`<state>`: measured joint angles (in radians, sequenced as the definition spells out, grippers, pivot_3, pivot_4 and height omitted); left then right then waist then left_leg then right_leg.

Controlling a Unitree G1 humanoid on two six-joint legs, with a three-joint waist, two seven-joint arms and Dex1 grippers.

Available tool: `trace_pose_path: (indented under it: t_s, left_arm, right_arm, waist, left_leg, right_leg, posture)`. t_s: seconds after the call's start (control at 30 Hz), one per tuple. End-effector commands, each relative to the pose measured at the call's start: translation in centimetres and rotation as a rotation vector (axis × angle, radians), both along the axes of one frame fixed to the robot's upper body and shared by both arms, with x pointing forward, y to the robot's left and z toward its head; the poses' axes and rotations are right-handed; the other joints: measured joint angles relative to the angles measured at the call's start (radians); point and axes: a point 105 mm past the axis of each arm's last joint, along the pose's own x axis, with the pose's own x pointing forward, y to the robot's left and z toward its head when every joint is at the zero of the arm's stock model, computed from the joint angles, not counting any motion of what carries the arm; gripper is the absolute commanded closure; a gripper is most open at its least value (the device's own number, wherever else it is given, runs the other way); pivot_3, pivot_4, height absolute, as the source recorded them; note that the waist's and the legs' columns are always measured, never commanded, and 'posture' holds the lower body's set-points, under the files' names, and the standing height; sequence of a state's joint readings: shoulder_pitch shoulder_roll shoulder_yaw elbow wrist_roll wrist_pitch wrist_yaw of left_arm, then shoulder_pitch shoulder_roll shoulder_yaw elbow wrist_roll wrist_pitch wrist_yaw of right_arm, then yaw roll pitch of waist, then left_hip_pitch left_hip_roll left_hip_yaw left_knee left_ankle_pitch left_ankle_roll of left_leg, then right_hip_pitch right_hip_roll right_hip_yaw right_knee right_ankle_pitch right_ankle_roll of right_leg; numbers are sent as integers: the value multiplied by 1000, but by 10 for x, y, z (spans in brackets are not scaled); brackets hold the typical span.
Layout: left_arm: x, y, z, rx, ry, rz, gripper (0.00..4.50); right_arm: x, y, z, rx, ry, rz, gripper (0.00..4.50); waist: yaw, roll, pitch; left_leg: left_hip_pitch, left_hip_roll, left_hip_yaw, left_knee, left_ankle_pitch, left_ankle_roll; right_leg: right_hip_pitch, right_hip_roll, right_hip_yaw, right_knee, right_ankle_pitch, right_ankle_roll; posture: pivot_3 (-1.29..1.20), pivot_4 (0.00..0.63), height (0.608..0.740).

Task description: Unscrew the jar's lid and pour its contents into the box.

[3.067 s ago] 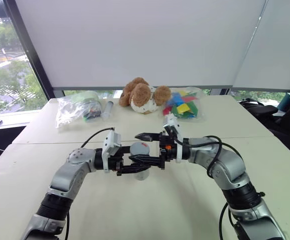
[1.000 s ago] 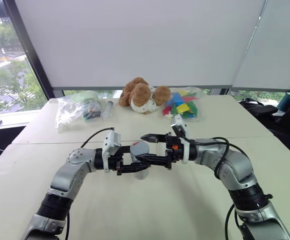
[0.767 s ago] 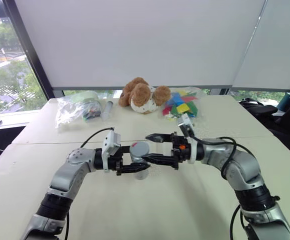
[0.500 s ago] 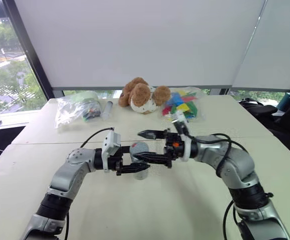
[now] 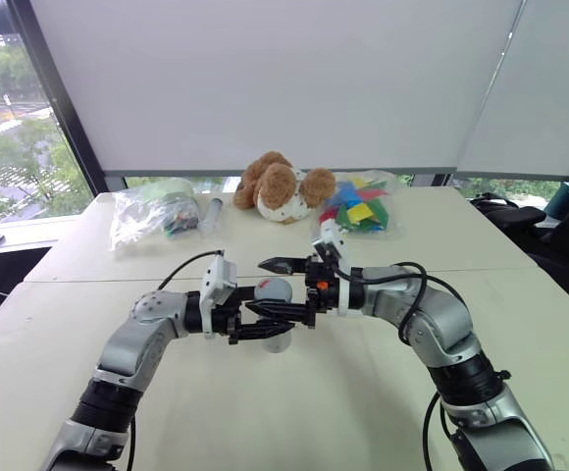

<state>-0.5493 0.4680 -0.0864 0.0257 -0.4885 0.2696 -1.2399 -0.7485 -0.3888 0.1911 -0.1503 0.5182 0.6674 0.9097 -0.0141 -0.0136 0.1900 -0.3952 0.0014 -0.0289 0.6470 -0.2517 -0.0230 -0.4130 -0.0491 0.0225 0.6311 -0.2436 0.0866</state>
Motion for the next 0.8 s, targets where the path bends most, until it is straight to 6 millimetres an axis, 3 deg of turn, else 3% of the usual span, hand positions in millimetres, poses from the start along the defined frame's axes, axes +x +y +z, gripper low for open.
trace_pose_path:
  t_s: [0.03,0.4,0.8]
  left_arm:
    - [-4,-1,10,-16,-46,-20,2048]
    - [-4,-1,10,-17,-45,-20,2048]
    - [-5,2,9,-12,-40,-16,2048]
  right_arm:
    - [4,-7,9,13,-44,-24,63]
    - [-3,-20,6,14,-17,-3,63]
    - [-20,-20,21,51,-60,82,63]
  waist:
    - [0,0,0]
    - [0,0,0]
    - [0,0,0]
  left_leg:
    - [0,0,0,0,0,0]
    - [0,0,0,0,0,0]
    - [0,0,0,0,0,0]
  right_leg:
    - [0,0,0,0,0,0]
    - [0,0,0,0,0,0]
    - [0,0,0,0,0,0]
  posture:
    - [0,150,740]
    - [0,150,740]
    - [0,150,740]
